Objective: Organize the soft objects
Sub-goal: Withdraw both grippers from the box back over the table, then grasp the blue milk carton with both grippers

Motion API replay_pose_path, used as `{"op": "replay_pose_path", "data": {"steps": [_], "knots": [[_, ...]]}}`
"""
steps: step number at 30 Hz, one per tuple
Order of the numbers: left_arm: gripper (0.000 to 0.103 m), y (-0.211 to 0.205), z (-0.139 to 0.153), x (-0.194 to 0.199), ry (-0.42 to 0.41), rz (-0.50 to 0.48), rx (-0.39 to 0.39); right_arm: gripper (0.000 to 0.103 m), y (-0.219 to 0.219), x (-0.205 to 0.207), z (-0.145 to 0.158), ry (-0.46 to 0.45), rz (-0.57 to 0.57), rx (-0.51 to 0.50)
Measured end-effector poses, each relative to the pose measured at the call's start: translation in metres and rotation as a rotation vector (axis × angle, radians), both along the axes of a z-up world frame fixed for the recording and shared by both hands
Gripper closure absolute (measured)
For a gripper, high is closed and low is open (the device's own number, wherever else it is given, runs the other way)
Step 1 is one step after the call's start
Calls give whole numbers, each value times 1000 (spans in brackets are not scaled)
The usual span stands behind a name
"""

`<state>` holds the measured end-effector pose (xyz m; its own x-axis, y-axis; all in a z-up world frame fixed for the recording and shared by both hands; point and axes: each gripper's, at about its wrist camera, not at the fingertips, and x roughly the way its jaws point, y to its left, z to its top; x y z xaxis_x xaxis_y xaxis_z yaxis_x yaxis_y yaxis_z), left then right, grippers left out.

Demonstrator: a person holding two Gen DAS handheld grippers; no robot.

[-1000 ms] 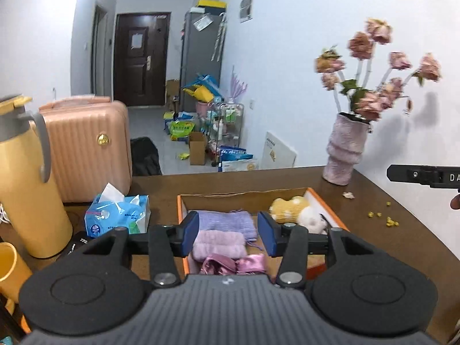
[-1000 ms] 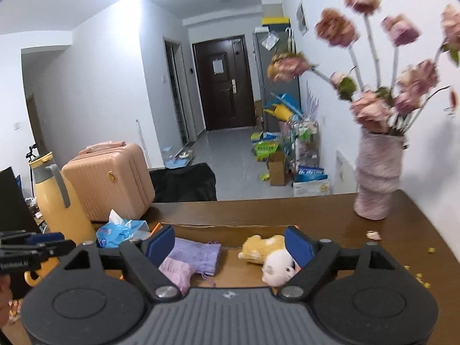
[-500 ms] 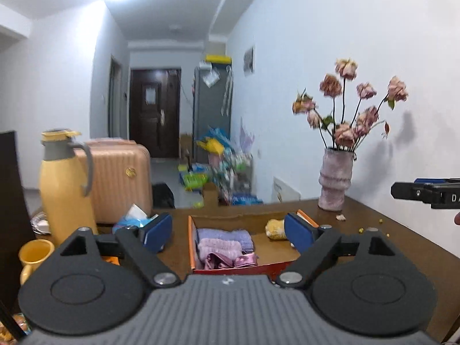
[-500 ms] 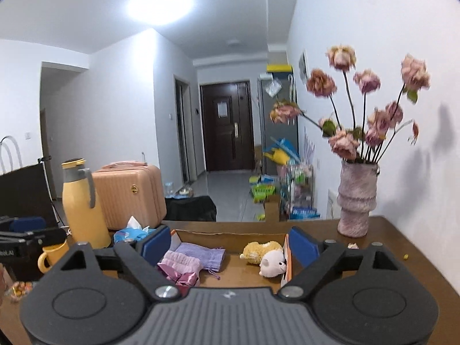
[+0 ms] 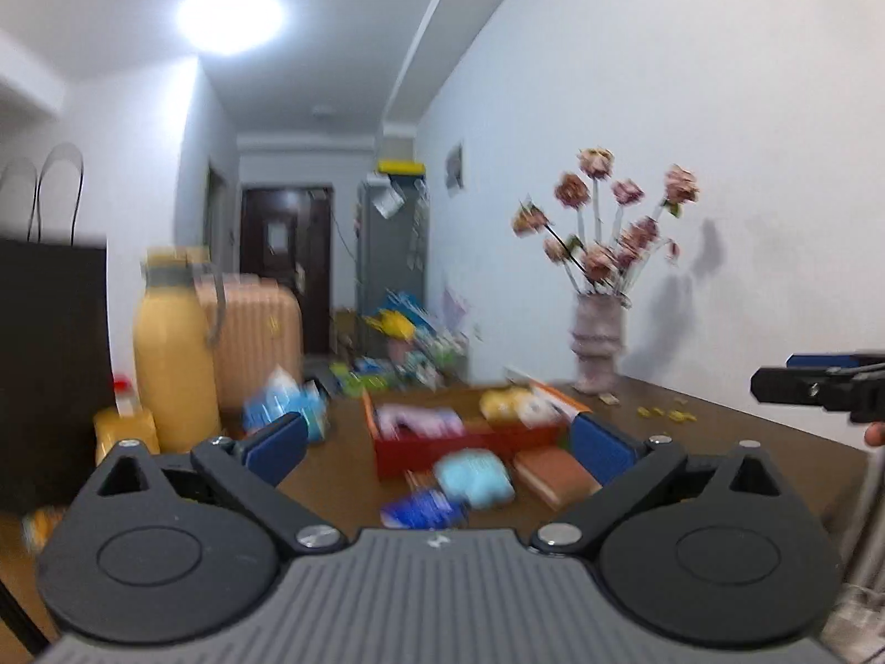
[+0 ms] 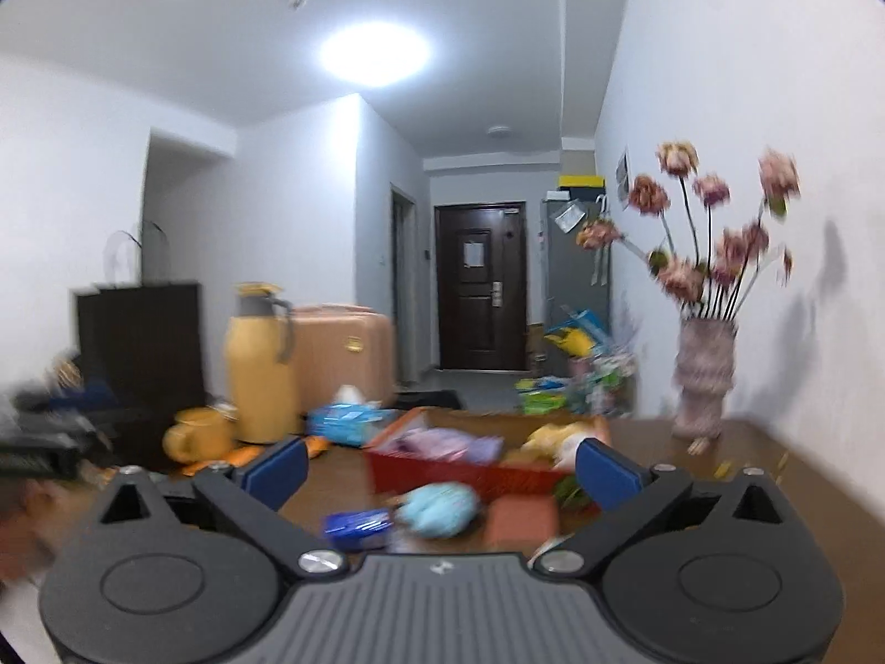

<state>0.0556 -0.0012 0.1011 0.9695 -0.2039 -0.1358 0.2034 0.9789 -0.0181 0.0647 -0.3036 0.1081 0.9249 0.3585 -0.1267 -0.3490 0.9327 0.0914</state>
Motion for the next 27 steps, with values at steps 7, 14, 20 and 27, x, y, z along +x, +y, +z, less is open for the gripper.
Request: {"op": "replay_pose_path", "data": {"steps": [7, 14, 20, 27], "knots": [[0, 13, -28, -13, 96, 51, 23, 0, 13, -59, -35, 41, 15, -58], [0, 14, -35, -6, 133, 73, 21, 0, 12, -47, -43, 72, -63, -79], [0, 14, -42, 1, 151, 72, 25, 0, 8, -31, -53, 124, -27, -27], [0, 16, -70, 60, 274, 164, -23, 2, 15, 24, -77, 246, 35, 84]]}}
